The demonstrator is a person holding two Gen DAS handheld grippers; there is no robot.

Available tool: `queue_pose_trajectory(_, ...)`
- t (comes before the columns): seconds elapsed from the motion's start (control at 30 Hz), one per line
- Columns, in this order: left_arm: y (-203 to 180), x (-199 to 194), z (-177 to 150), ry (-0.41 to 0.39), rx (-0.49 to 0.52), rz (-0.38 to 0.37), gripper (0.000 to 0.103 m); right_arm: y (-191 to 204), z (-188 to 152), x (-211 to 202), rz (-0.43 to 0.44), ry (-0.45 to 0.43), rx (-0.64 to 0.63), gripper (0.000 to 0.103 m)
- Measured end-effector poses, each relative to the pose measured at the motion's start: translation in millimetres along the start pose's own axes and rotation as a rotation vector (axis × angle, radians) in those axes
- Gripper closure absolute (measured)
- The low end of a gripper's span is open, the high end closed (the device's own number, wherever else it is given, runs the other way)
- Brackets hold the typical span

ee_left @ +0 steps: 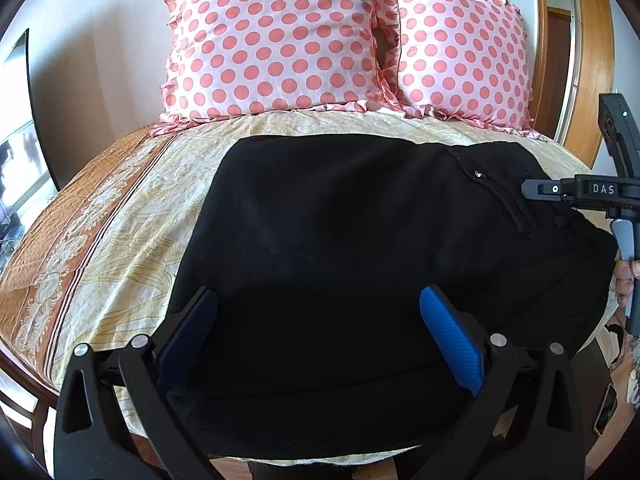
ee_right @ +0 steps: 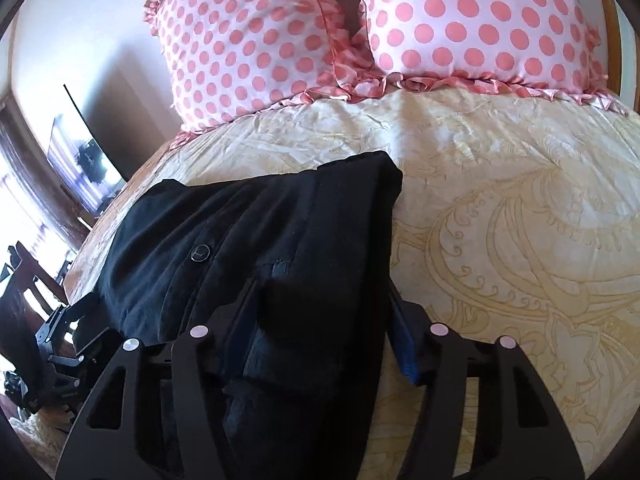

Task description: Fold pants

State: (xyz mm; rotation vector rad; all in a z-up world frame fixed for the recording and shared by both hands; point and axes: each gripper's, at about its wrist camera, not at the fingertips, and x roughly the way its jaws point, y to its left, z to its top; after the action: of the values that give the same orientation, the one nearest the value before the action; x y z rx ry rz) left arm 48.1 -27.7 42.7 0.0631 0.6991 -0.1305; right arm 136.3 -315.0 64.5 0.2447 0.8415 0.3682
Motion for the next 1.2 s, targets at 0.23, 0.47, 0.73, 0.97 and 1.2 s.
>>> queue_pose_trajectory(0.23, 50.0, -20.0, 38.3, -0.072, -0.094, -0.054, 0.002, -1.7, 2.8, 4.5, 0.000, -0.007, -0.006, 0.045)
queue_pose_trajectory(0.47, 95.7, 44.6, 83.3, 0.156, -0.197, -0.221, 0.022, -5.8, 1.6, 3.2, 0.021, -0.009, -0.014, 0.046)
queue_pose_trajectory(0.73, 96.7, 101.8, 91.9, 0.329, -0.235, -0.269, 0.026, -9.9, 6.7, 10.2, 0.049, -0.005, 0.005, 0.038)
queue_pose_trajectory(0.97, 88.7, 104.1, 103.5, 0.308, -0.241, -0.267, 0.071, -5.3, 5.6, 4.9, 0.030, -0.044, -0.051, 0.058)
queue_pose_trajectory(1.2, 80.3, 80.6, 117.4, 0.224, -0.177, -0.258, 0.093, -0.5, 9.3, -6.6, -0.015, -0.071, -0.078, 0.077)
